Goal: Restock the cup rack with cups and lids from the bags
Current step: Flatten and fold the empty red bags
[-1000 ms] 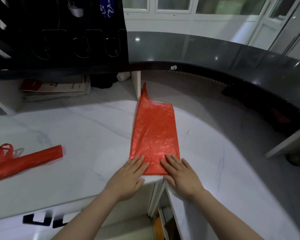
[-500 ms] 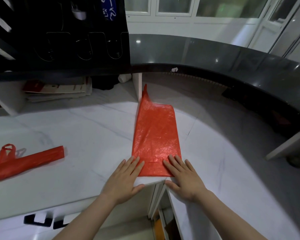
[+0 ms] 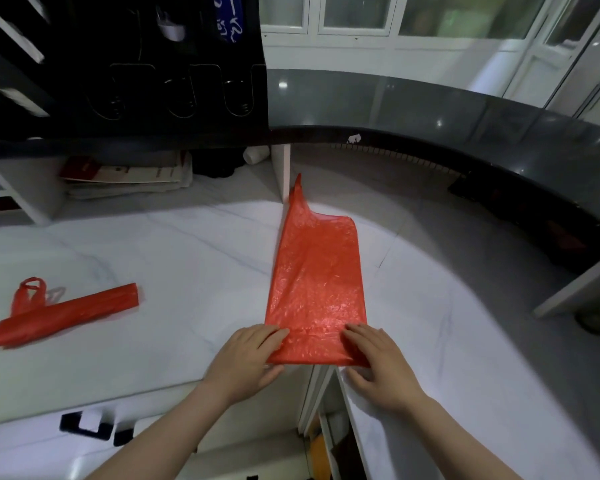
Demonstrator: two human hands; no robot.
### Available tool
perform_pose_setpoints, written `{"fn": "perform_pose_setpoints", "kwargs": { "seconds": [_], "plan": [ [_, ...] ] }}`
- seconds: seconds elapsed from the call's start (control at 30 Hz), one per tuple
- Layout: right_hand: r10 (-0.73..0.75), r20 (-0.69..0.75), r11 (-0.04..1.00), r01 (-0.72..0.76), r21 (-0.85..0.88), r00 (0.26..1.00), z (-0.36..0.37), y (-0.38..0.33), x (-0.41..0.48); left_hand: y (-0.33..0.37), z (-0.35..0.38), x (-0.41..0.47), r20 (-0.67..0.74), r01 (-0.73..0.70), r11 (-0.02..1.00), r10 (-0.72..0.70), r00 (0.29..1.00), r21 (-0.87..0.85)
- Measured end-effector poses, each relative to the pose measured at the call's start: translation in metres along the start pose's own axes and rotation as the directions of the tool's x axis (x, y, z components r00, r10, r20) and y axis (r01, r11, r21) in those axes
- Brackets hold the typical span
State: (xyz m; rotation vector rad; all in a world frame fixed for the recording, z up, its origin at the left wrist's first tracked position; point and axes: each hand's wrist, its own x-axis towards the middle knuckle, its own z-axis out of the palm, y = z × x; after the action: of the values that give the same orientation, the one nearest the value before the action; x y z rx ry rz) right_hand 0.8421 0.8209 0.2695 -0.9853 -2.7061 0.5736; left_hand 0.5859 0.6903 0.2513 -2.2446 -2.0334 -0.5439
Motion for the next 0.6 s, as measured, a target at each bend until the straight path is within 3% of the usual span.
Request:
{"fn": "perform_pose_setpoints", "kwargs": {
  "seconds": [0.2,0.33,0.6],
  "plan": [
    [0.061,-0.019,0.998,-0.061,-0.021,0.998,0.001,-0.003,0.001,-0.003,0.002,0.012,0.272,0.118,0.993,-0.116,0.955,0.007],
    [0.073,0.046,0.995,-0.070,-0.067,0.996,0.005,0.002,0.002,-0.004,0.003,0.016,0.274,0.137,0.990,-0.142,0.951,0.039],
    [0.124,-0.030,0.990,-0.126,-0.069,0.992,0.005,-0.003,0.003,-0.011,-0.005,0.028,0.288,0.077,0.993,-0.101,0.952,0.095]
  ]
}}
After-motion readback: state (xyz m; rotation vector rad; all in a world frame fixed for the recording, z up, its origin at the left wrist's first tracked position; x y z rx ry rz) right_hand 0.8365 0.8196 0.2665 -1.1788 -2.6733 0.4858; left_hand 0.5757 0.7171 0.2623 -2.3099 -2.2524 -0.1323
